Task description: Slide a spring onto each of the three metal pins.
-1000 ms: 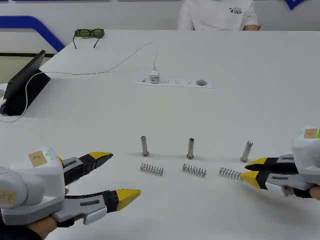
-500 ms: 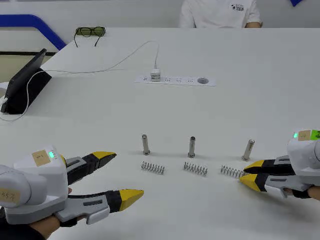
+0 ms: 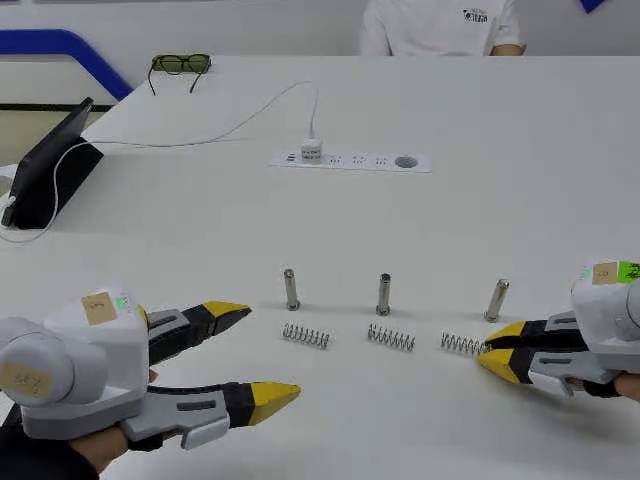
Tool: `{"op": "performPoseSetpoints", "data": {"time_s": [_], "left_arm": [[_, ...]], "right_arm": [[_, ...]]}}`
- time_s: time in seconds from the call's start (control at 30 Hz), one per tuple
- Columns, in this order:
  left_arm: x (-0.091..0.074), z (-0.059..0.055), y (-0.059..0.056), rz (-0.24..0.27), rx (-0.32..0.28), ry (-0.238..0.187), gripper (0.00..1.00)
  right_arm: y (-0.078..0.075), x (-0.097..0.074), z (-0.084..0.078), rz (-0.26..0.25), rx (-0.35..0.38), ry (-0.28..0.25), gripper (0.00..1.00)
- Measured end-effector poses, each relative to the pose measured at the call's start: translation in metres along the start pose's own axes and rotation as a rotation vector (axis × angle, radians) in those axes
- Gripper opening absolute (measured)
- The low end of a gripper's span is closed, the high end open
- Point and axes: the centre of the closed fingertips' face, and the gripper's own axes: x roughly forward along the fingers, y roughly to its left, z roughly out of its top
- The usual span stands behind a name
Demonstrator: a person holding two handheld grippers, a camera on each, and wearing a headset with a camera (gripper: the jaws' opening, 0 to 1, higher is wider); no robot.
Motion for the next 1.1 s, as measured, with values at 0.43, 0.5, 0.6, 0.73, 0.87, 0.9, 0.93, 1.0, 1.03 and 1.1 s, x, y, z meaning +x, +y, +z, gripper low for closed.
{"op": "performPoseSetpoints", "data": {"time_s": [0.43,0.5,0.6,0.73,0.87,0.9,0.93,1.0,1.03,1.1], "left_arm": [[0.022,0.013,-0.022,-0.126,0.069,0.015,0.58],[0.025,0.016,-0.024,-0.141,0.068,0.009,0.58],[0.031,0.019,-0.028,-0.162,0.078,0.008,0.57],[0.038,0.020,-0.034,-0.191,0.095,0.018,0.55],[0.047,0.018,-0.037,-0.214,0.096,0.026,0.54],[0.048,0.018,-0.038,-0.218,0.095,0.027,0.54],[0.050,0.018,-0.038,-0.221,0.094,0.028,0.53],[0.053,0.018,-0.040,-0.229,0.095,0.031,0.53],[0.054,0.018,-0.041,-0.233,0.094,0.031,0.53],[0.057,0.018,-0.045,-0.243,0.097,0.031,0.52]], "right_arm": [[0.011,-0.007,0.015,0.020,-0.024,-0.004,0.12],[0.014,-0.009,0.020,0.027,-0.033,-0.008,0.12],[0.017,-0.010,0.025,0.037,-0.039,-0.013,0.12],[0.025,-0.011,0.032,0.062,-0.056,-0.016,0.12],[0.035,-0.011,0.039,0.093,-0.075,-0.021,0.12],[0.037,-0.011,0.041,0.100,-0.079,-0.022,0.12],[0.039,-0.011,0.042,0.103,-0.082,-0.023,0.12],[0.042,-0.011,0.045,0.116,-0.090,-0.023,0.12],[0.044,-0.011,0.047,0.120,-0.094,-0.026,0.12],[0.046,-0.011,0.051,0.128,-0.100,-0.028,0.12]]}}
